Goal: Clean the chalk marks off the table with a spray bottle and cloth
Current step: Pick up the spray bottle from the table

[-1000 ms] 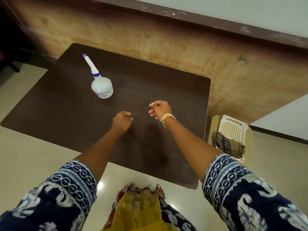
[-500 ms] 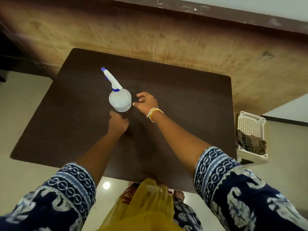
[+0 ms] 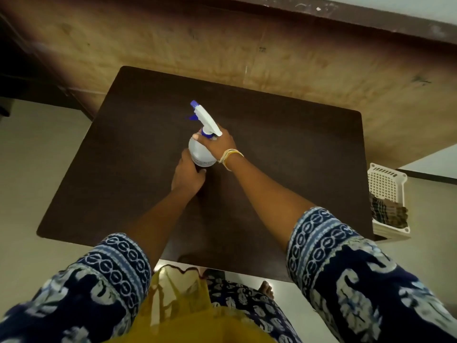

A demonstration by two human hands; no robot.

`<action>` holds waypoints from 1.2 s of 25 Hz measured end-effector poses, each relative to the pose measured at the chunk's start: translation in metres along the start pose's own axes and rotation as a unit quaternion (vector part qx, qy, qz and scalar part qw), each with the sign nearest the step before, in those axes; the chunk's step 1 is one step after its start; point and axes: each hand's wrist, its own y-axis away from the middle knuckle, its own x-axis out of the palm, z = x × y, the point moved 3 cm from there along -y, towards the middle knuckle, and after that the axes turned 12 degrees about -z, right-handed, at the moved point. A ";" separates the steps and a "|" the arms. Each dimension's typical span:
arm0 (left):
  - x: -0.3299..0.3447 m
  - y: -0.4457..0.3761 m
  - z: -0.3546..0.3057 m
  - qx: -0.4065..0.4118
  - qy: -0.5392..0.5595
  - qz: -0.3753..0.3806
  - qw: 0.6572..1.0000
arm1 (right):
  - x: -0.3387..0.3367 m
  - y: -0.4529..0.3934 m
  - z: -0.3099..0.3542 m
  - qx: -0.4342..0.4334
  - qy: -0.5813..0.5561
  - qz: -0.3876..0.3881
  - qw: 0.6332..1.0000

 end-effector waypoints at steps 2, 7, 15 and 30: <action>0.005 0.008 -0.009 0.029 -0.002 0.015 0.999 | -0.028 0.000 -0.015 0.013 -0.035 -0.028 0.999; 0.051 0.053 -0.059 0.080 -0.056 0.081 0.992 | -0.141 0.028 -0.047 0.034 -0.108 -0.073 0.991; 0.191 0.189 -0.174 0.226 -0.130 0.161 0.952 | -0.378 0.110 -0.138 0.095 -0.185 -0.175 0.962; 0.420 0.280 -0.334 0.326 -0.196 0.263 0.887 | -0.649 0.081 -0.282 0.128 -0.094 -0.345 0.925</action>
